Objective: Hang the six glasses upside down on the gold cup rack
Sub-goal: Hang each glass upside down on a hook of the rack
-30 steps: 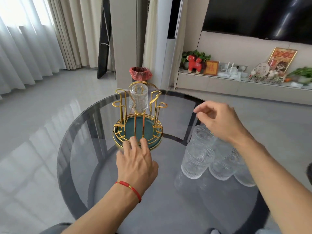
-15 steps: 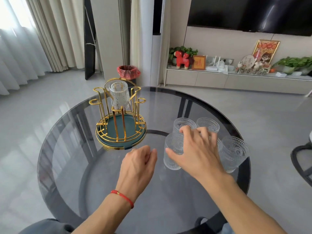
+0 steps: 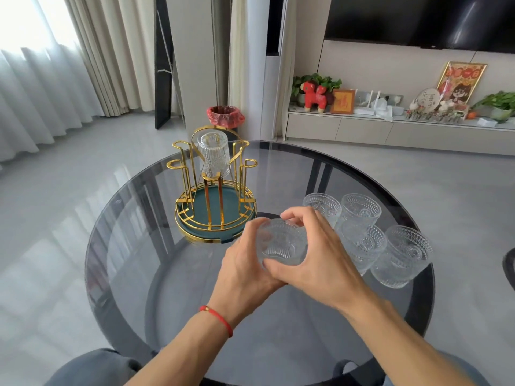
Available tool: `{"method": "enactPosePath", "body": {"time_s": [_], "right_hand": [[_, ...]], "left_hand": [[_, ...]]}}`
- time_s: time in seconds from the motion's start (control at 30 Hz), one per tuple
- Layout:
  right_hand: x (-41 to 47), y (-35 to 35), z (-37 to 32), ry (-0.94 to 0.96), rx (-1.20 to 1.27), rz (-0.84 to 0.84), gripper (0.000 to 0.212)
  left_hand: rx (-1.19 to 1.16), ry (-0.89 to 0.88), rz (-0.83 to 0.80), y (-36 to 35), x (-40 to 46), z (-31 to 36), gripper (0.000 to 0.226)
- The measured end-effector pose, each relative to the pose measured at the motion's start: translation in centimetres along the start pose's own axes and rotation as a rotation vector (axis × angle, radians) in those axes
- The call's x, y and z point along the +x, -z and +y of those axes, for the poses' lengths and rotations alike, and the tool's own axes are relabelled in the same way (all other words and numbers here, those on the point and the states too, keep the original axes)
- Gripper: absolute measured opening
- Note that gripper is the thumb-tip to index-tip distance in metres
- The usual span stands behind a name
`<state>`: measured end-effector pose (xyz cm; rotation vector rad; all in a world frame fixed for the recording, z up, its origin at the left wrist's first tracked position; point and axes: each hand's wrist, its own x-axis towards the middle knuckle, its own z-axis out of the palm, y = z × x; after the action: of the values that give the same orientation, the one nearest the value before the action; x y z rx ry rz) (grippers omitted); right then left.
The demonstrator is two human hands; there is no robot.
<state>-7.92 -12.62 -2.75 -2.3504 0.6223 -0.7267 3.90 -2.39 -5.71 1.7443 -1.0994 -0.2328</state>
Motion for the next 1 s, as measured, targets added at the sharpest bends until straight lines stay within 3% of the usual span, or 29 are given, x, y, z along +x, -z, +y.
{"method": "enactPosePath", "body": {"time_s": [0.13,0.2,0.3,0.43,0.57,0.63,0.73,0.83,0.9,1.0], "right_hand": [[0.2,-0.4,-0.3,-0.018,0.324,-0.039,0.051],[0.4,-0.6,-0.1,-0.154,0.402,-0.052,0.045],[0.8,-1.6,-0.3,-0.423,0.652,-0.157,0.038],[1.8,-2.3,-0.7,-0.413,0.96,-0.136,0.033],[2.8,-1.5,0.2,-0.314,0.992,-0.028,0.018],[3.5,-0.6,0.2,-0.247,0.932,0.052,0.028],[5.3,0.9,-0.5,-0.199,0.897,0.187,0.049],[8.3,2.3,-2.7,-0.139,0.874,0.256,0.05],[11.0,2.7,-5.4,-0.076,0.84,0.262,0.057],[15.4,2.3,-9.4,-0.003,0.716,0.245,0.064]], "left_hand": [[-0.166,0.141,0.162,1.4,0.5,0.0,0.077],[-0.379,0.295,0.22,2.3,0.9,0.0,0.077],[-0.752,0.441,0.186,3.3,1.4,0.4,0.082],[-0.816,0.426,0.141,3.6,1.9,0.7,0.07],[-0.505,0.361,-0.006,5.7,2.8,0.5,0.086],[-0.407,0.263,-0.049,6.8,2.9,0.4,0.085],[-0.319,0.168,0.054,7.3,3.3,-0.4,0.056],[0.173,0.118,0.075,7.2,3.7,-2.2,0.037],[0.49,0.118,-0.086,7.1,3.7,-3.8,0.048],[0.636,0.185,-0.367,7.2,3.4,-5.1,0.079]]}}
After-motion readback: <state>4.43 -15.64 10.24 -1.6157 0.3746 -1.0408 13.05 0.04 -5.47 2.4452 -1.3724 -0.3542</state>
